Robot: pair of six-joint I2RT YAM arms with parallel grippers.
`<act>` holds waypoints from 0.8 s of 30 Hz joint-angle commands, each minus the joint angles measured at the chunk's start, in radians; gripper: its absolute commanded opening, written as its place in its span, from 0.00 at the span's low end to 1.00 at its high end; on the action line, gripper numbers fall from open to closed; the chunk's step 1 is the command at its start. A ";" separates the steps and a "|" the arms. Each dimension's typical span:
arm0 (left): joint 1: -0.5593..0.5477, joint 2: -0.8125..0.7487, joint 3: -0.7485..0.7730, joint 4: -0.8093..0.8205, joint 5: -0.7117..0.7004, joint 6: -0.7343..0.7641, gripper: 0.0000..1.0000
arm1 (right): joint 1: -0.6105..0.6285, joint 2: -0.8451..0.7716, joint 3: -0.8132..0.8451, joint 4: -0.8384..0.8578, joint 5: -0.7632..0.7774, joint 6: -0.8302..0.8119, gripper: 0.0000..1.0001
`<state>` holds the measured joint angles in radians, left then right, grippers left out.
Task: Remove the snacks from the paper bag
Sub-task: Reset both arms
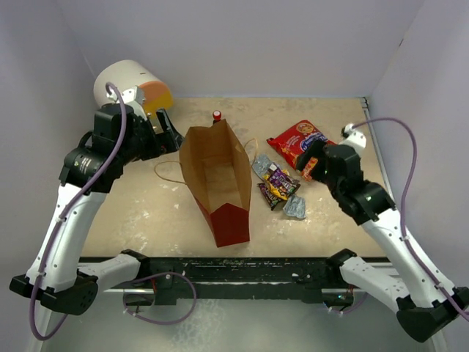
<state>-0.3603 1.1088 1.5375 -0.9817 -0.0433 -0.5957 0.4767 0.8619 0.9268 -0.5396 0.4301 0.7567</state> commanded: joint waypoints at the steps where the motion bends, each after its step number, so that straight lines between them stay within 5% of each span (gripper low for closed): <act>1: 0.006 0.029 0.114 0.049 -0.025 0.044 0.99 | -0.001 0.041 0.291 -0.053 0.080 -0.156 1.00; 12: 0.007 0.067 0.312 0.109 -0.051 0.059 0.99 | -0.001 0.132 0.854 -0.174 0.061 -0.277 1.00; 21: 0.007 -0.041 0.305 0.260 -0.083 0.128 0.99 | -0.001 0.005 0.786 0.117 -0.300 -0.342 1.00; 24: 0.007 -0.110 0.296 0.286 -0.114 0.131 0.99 | -0.002 -0.030 0.751 0.114 -0.230 -0.247 1.00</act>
<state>-0.3599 1.0935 1.8214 -0.8082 -0.1024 -0.5026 0.4767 0.8448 1.7203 -0.5148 0.2459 0.4690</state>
